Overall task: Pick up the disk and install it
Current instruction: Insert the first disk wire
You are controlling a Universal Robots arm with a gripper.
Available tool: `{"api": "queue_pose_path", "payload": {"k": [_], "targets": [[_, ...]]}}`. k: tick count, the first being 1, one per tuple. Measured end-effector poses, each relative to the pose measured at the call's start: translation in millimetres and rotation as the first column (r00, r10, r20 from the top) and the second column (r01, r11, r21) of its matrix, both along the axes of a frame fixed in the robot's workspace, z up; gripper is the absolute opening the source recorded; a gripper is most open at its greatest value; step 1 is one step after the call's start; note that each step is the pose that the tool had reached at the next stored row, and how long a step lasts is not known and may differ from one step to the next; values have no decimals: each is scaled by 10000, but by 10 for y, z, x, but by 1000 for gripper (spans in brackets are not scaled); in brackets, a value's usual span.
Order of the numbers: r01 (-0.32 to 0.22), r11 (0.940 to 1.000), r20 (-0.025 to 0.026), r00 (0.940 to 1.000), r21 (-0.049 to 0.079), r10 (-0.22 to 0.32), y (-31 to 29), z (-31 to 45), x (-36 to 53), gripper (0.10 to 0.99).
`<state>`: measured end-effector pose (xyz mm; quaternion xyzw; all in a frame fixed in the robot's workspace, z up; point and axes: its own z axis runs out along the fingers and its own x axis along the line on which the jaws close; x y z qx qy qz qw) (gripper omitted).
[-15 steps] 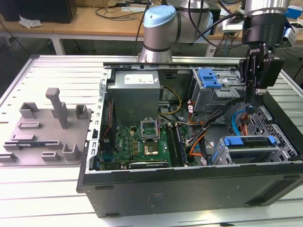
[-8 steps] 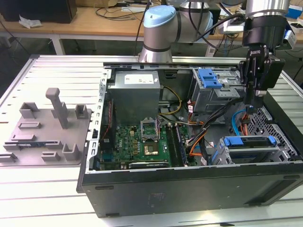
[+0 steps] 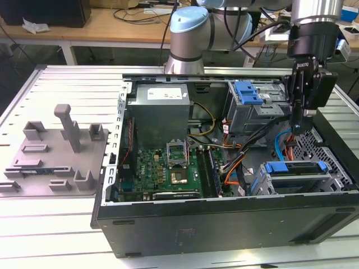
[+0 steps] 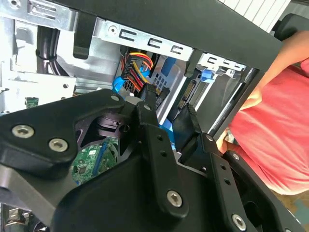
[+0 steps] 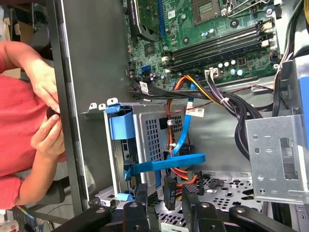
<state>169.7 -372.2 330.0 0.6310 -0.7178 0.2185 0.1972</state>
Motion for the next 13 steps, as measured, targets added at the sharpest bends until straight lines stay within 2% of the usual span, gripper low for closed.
{"api": "queue_pose_path", "payload": {"k": [4, 7, 8, 9, 13], "targets": [[28, 9998, 1, 10000, -176, -28, 5, -26, 0, 412], [80, 9992, 2, 10000, -402, -80, 35, -36, -1, 412], [86, 9990, 2, 10000, -436, -86, 48, -40, -1, 396], [90, 9989, 2, 10000, -455, -90, 61, -45, -1, 322], [91, 9988, 2, 10000, -486, -91, 94, -55, -1, 322]]}}
